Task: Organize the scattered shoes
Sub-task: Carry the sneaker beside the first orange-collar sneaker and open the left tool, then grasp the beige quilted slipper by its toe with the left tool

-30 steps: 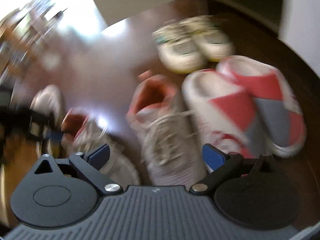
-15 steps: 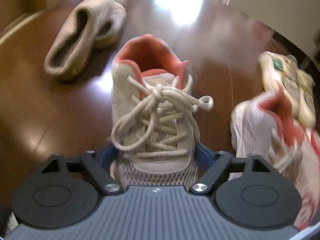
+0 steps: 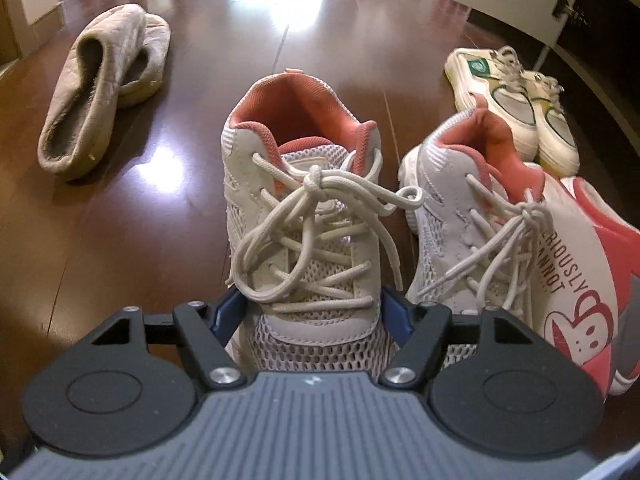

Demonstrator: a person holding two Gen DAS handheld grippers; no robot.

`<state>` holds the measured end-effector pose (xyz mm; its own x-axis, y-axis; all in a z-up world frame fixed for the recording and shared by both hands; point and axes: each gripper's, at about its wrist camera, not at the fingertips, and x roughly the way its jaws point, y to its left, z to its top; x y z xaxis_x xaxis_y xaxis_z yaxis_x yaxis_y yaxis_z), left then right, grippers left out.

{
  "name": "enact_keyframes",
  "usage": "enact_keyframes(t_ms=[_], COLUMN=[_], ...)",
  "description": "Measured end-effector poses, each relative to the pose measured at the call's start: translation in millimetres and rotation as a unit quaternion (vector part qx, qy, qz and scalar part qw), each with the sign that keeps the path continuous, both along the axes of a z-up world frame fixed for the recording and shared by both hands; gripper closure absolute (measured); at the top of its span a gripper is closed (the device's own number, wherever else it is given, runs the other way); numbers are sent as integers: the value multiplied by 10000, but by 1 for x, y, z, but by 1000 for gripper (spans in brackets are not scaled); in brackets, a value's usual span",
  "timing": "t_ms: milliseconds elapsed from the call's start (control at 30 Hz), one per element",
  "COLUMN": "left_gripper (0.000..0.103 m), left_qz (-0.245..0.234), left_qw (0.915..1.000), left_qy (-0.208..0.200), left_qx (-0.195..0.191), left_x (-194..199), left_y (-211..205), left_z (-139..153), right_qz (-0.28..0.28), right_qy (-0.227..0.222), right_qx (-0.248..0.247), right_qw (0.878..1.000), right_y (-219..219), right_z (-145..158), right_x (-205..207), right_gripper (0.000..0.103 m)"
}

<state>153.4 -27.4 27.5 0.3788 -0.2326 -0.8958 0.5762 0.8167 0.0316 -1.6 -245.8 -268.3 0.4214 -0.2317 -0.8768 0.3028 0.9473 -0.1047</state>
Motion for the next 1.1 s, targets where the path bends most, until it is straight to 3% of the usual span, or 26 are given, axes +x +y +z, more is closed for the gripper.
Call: enact_keyframes(t_ms=[200, 400, 467, 533, 633, 767, 933, 1100], left_gripper=[40, 34, 34, 34, 34, 35, 35, 35], left_qz=[113, 208, 180, 102, -29, -56, 262, 1349], left_qw=[9999, 9987, 9983, 9992, 9997, 10000, 9987, 9893], left_qy=[22, 48, 64, 124, 213, 1, -108, -38], left_qx=[125, 455, 544, 372, 131, 33, -422, -554], left_x=[1, 11, 19, 24, 28, 40, 70, 121], left_y=[10, 23, 28, 30, 27, 5, -27, -41], left_z=[-6, -26, -44, -61, -87, -139, -191, -241], right_qz=[-193, -33, -138, -267, -600, -888, -993, -987], right_qy=[200, 569, 232, -116, -779, -1579, -1658, -1525], right_qx=[-48, 193, 447, 592, 608, 588, 633, 718], right_qw=[9996, 9982, 9986, 9978, 9933, 9817, 9791, 9807], right_y=[-3, -16, -24, -31, -46, -71, -91, -93], right_z=[-2, 10, 30, 50, 81, 116, 119, 108], right_x=[0, 6, -4, -13, -25, -18, 11, 25], right_gripper=[34, 25, 24, 22, 22, 16, 15, 14])
